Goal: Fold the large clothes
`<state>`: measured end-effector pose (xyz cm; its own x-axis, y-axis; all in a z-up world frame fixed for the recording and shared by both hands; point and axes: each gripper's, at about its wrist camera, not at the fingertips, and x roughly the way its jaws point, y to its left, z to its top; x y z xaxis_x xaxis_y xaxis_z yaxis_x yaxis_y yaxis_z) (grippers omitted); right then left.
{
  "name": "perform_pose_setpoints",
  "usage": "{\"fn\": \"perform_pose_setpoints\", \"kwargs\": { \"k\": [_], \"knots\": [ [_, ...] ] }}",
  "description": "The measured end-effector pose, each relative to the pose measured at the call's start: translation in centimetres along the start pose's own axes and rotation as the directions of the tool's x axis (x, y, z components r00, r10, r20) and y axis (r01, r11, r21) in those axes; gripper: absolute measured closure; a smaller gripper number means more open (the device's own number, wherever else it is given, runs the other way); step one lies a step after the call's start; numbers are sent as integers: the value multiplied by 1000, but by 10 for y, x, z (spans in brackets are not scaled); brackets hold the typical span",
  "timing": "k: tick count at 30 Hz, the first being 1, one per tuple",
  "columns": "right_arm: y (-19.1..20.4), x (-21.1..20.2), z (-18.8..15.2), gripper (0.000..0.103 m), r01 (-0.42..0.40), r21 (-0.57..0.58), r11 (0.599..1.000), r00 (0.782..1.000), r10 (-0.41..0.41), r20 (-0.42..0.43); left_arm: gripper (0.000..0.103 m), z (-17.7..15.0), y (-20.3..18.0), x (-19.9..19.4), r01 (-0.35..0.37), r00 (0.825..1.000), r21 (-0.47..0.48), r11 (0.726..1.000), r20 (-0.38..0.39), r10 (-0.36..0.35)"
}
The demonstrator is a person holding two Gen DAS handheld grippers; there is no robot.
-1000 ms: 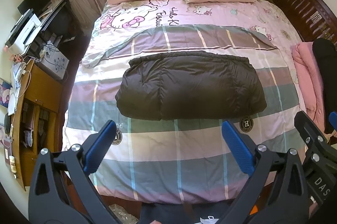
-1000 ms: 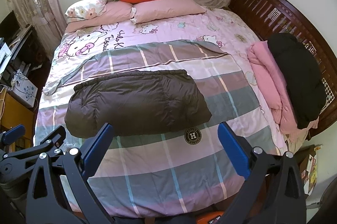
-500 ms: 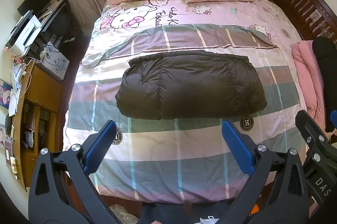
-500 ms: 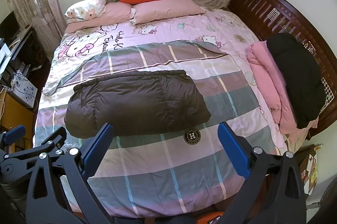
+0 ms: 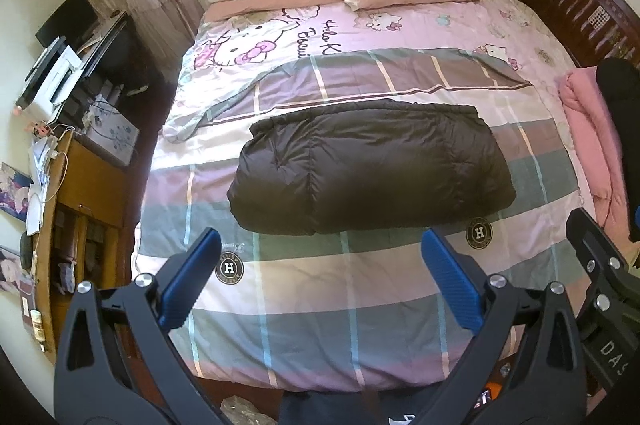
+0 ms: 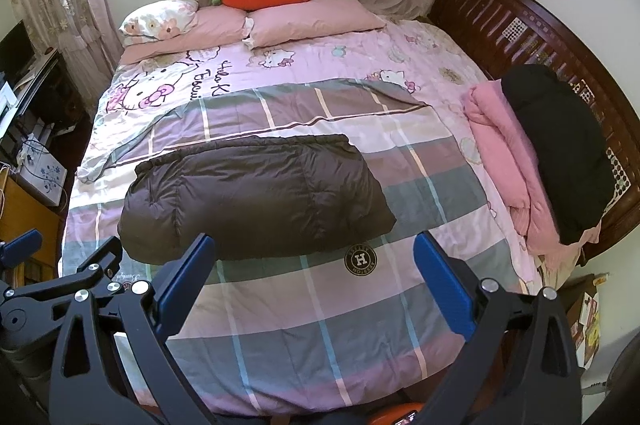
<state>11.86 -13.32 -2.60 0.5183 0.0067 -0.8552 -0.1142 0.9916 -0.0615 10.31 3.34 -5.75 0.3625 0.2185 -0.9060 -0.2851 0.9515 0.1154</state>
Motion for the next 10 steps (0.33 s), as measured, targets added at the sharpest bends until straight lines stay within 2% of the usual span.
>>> {"fn": "perform_pose_setpoints", "kwargs": {
  "k": [10],
  "knots": [
    [-3, 4, -1, 4, -12, 5, 1000, 1000, 12, -5, 2, -1, 1, 4, 25, 999, -33, 999, -27, -26]
  ]
}}
